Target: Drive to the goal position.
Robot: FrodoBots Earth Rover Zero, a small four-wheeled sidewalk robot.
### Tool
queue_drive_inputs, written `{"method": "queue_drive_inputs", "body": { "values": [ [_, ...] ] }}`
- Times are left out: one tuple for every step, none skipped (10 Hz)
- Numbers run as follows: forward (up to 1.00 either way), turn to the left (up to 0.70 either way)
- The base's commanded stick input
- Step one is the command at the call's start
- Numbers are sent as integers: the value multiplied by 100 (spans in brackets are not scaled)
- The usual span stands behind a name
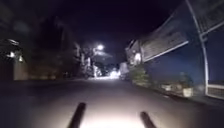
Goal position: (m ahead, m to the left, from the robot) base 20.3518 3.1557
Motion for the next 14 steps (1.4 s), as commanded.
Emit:
{"method": "queue_drive_inputs", "body": {
  "values": [
    [100, 2],
    [100, 2],
    [100, -33],
    [100, -38],
    [100, -10],
    [100, 2],
    [100, 2],
    [100, 2],
    [100, 2],
    [100, 2],
    [100, 2],
    [100, 2],
    [100, 2],
    [100, 2]
  ]
}}
